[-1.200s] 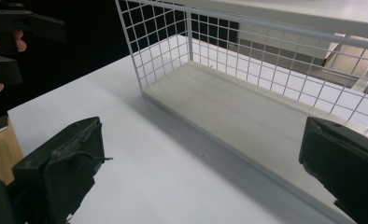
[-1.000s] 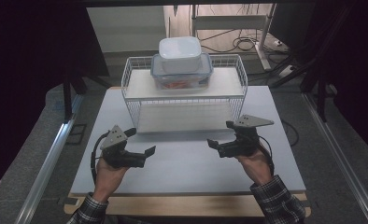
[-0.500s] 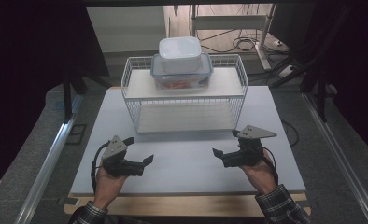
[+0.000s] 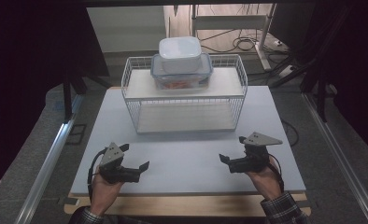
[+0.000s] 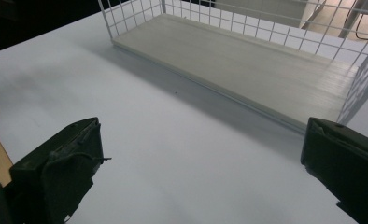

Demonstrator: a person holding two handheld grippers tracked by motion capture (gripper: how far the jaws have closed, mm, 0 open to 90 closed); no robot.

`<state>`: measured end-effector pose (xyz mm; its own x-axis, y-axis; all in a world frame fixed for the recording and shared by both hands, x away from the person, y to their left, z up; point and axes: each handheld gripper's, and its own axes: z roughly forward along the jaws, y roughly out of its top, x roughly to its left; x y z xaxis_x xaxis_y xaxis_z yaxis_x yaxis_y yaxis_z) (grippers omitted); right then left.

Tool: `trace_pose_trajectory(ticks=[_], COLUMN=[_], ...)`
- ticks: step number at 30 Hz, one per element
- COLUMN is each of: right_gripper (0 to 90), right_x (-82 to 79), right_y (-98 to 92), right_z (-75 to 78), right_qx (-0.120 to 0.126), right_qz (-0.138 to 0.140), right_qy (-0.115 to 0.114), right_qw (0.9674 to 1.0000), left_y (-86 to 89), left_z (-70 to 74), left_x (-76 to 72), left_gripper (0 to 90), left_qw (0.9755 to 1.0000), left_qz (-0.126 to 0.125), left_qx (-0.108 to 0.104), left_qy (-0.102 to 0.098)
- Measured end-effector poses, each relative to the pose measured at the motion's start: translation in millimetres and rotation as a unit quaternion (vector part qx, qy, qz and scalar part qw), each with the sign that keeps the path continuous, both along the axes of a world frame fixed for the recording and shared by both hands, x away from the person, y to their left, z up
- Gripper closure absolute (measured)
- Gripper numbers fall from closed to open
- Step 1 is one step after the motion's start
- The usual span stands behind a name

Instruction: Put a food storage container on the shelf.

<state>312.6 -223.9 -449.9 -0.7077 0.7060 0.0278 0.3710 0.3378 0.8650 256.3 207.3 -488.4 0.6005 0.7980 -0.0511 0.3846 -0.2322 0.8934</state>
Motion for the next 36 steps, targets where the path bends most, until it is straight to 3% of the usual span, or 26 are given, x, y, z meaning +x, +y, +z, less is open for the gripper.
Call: trace_pose_trajectory(ticks=[11,21,28,36], right_gripper=[0.0,0.0,0.0,0.0], right_x=[-4.8,-7.4,-7.0,-5.0], right_y=[-10.3,-15.7,-15.0,-12.4], right_z=[-20.1,-34.2,-42.7,-54.0], right_qx=[-0.018,-0.033,-0.046,-0.064], right_qz=[-0.014,-0.016,-0.014,-0.011], right_qy=[0.008,0.019,0.025,0.041], right_qw=[0.9997,0.9992,0.9985,0.997], left_y=[7.9,7.1,4.5,-0.1], left_z=[-14.0,-25.7,-35.7,-43.9], left_x=[-2.3,-1.5,2.2,7.1], left_gripper=[0.0,0.0,0.0,0.0], left_qw=[0.9998,0.999,0.9984,0.9958], left_qz=[0.014,0.011,0.005,-0.005], left_qx=[0.011,0.041,0.047,0.069], left_qy=[0.004,0.014,0.032,0.06])
